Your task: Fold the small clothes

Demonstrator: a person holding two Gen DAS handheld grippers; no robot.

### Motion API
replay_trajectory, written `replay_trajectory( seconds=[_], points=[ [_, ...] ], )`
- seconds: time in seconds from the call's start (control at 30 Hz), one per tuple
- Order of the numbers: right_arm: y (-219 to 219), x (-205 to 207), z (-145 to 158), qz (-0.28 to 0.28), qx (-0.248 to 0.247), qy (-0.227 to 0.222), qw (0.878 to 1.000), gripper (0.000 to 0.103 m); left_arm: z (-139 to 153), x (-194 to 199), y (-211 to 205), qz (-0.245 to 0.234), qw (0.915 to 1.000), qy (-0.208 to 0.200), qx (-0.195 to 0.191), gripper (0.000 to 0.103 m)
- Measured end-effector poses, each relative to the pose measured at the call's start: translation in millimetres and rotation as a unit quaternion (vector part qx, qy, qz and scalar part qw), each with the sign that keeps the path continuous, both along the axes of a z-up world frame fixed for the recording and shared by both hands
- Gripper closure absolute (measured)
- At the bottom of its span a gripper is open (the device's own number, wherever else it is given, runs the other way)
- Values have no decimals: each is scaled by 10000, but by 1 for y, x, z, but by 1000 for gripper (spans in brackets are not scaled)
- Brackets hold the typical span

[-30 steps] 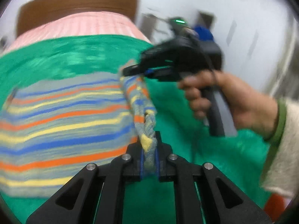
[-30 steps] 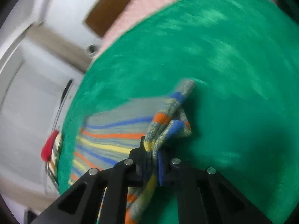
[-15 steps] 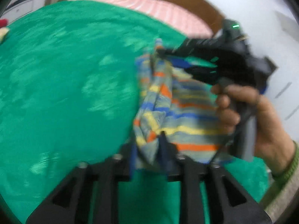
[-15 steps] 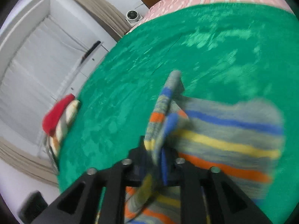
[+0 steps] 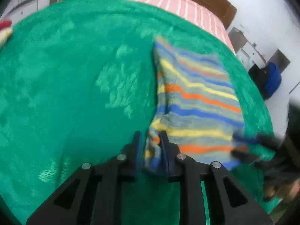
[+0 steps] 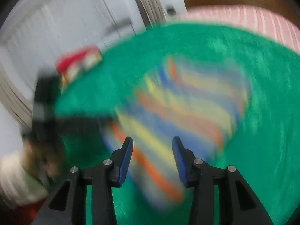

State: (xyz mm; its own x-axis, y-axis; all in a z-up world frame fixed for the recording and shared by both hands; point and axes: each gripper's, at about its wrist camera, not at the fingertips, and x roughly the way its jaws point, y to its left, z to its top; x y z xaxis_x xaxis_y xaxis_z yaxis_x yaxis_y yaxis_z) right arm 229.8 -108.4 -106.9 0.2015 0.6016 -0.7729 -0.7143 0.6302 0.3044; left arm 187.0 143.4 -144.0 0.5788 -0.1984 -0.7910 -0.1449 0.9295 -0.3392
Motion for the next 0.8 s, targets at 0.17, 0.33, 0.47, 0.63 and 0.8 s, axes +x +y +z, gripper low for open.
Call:
replay_trajectory(
  seconds=[0.17,0.33,0.47,0.63,0.8],
  points=[
    [-42,-22,-20,-549,77,93,9984,70,17,-10,5,-42,9987,113,490,47],
    [-74,-19,4,-1066,386,7,9935,36,50,2,15,-302,9987,-378,166,6],
    [-83,26,8,-1644,1011,384,9804,31,36,63,8,-923,9953,23,-281,3],
    [-63,91,-30,-2231,1594,1420,9511,31,10,105,-9,-1110,9927,465,18,4],
    [-19,96,-44,-2168,1380,1376,9566,73,6,112,-32,-1376,9888,555,165,86]
  ],
)
